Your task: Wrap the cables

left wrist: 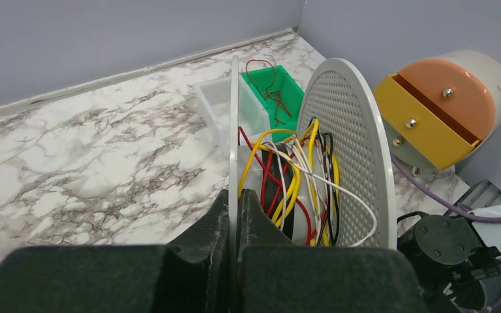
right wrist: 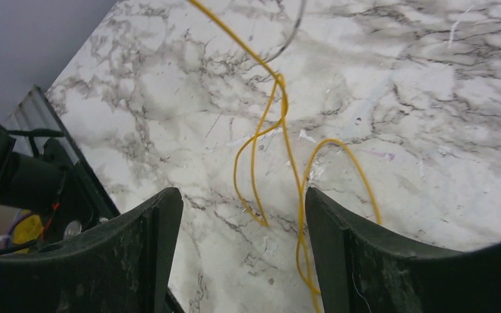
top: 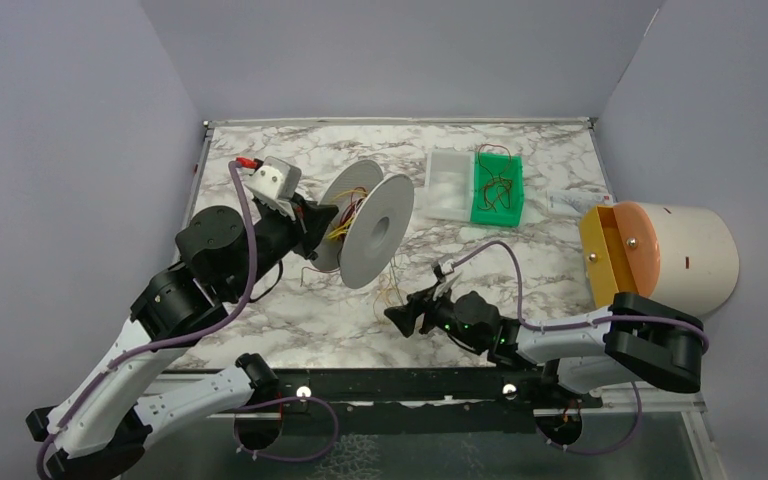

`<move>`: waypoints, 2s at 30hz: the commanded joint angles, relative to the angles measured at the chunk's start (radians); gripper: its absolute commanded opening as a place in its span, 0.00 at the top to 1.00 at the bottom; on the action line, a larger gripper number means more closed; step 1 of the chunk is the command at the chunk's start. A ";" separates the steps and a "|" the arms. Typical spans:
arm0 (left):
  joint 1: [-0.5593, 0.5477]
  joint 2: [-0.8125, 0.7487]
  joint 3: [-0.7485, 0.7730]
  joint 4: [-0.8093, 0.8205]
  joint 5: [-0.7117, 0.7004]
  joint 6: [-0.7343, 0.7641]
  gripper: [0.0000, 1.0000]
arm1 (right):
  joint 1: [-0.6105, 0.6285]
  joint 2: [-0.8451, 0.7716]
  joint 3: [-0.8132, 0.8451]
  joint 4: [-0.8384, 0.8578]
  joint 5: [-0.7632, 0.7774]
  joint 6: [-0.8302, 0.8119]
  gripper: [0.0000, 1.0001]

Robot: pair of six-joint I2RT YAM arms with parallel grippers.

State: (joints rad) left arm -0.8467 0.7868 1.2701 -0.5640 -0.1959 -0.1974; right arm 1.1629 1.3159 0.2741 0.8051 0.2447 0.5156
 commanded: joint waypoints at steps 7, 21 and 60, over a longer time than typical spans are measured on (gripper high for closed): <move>-0.006 -0.052 0.075 0.119 -0.005 -0.049 1.00 | -0.040 0.073 0.025 0.127 0.148 -0.032 0.29; -0.007 -0.059 0.066 0.115 -0.004 -0.063 1.00 | -0.113 0.214 0.026 0.236 0.039 -0.030 0.51; -0.006 0.069 0.038 0.212 -0.255 -0.076 1.00 | -0.114 0.426 0.055 0.267 -0.145 -0.002 0.99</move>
State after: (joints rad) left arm -0.8471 0.8200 1.3010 -0.5198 -0.3119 -0.2626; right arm 0.9920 1.7691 0.3820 1.0832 0.1265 0.4652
